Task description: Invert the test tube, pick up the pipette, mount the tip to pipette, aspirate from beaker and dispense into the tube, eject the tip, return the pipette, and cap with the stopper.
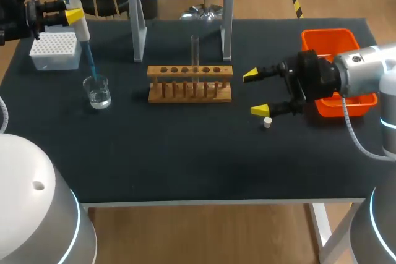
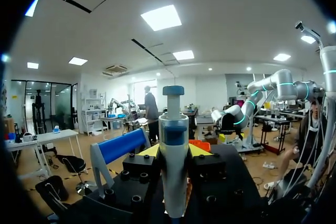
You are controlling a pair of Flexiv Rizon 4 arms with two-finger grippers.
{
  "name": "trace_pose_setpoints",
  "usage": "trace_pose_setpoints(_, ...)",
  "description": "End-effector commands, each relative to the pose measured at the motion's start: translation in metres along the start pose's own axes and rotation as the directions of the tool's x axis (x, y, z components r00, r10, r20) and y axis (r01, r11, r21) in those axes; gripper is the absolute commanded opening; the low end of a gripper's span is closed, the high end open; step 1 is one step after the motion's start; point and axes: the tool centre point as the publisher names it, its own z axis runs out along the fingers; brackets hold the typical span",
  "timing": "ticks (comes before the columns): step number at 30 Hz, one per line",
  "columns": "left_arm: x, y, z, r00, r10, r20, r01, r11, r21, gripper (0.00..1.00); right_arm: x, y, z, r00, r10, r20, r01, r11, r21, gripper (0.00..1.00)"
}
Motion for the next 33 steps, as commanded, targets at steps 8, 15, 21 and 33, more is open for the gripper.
trace_pose_setpoints(8, -0.0027, 0.0022, -0.0037, 1.000, -0.005, 0.003, 0.005, 1.000, 0.001, 0.00, 0.0008, 0.0005, -0.0002, 1.000, 0.000, 0.001, 0.000, 1.000, 0.002, 1.00)
trace_pose_setpoints(15, -0.0027, 0.0022, -0.0037, 1.000, -0.005, 0.003, 0.005, 1.000, 0.001, 0.00, 0.0008, 0.0005, -0.0002, 1.000, 0.000, 0.001, 0.000, 1.000, 0.002, 1.00)
trace_pose_setpoints(21, -0.0027, 0.0022, -0.0037, 1.000, -0.005, 0.003, 0.005, 1.000, 0.001, 0.00, 0.0008, 0.0005, -0.0002, 1.000, 0.000, 0.001, 0.000, 1.000, 0.002, 1.00)
trace_pose_setpoints(33, -0.0027, 0.0022, -0.0037, 1.000, -0.005, 0.003, 0.005, 1.000, 0.001, 0.00, 0.0002, 0.0004, 0.0011, 1.000, 0.010, 0.012, -0.010, 1.000, 0.003, 1.00)
